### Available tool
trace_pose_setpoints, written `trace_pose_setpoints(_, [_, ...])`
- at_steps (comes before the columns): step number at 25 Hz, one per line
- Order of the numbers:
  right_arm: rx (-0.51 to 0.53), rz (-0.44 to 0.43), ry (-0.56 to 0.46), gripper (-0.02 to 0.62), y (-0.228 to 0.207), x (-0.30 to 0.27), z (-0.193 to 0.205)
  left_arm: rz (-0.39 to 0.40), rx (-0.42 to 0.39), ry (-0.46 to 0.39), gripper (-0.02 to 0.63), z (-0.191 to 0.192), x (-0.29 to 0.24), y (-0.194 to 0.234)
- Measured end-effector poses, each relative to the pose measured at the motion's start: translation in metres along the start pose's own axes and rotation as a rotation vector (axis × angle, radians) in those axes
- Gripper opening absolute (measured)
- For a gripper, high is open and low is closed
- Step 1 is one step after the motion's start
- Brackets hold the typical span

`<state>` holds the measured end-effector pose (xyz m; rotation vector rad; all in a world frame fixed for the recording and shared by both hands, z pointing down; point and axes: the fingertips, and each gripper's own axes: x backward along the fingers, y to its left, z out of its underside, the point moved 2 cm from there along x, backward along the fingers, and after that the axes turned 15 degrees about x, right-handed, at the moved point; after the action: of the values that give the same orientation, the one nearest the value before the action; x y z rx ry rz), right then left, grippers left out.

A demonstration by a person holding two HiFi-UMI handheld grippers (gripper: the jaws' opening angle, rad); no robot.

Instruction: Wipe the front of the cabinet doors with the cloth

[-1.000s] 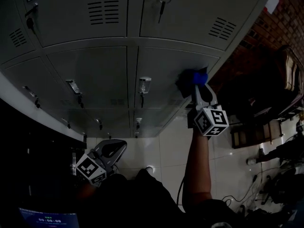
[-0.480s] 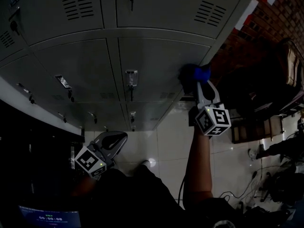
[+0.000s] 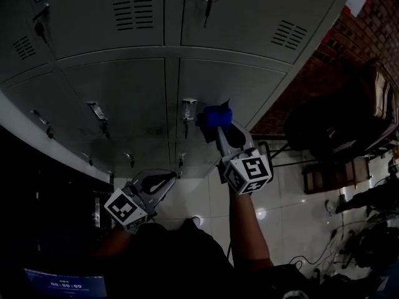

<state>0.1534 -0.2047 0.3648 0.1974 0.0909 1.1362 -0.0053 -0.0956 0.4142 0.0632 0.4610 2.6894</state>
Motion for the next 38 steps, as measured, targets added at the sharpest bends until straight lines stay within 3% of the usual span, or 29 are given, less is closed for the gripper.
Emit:
trace_pose_setpoints(7, [0.022, -0.064, 0.045, 0.069, 0.054, -0.057, 0.006, -0.035, 0.068, 0.002, 0.003, 0.015, 0.048, 0.016])
trace_pose_setpoints(17, [0.04, -0.079, 0.051, 0.069, 0.052, -0.075, 0.011, -0.051, 0.075, 0.0, 0.003, 0.017, 0.06, 0.026])
trace_pose_setpoints(28, [0.019, 0.016, 0.086, 0.069, -0.035, -0.025, 0.035, 0.024, 0.089, 0.046, 0.004, 0.033, -0.01, -0.008])
trace_pose_setpoints(34, [0.091, 0.112, 0.137, 0.069, -0.094, 0.011, 0.056, 0.024, 0.111, 0.059, 0.005, 0.047, -0.041, -0.022])
trace_pose_setpoints(38, [0.071, 0.15, 0.14, 0.069, -0.123, 0.032, 0.064, 0.02, 0.096, 0.051, 0.004, 0.052, -0.056, -0.032])
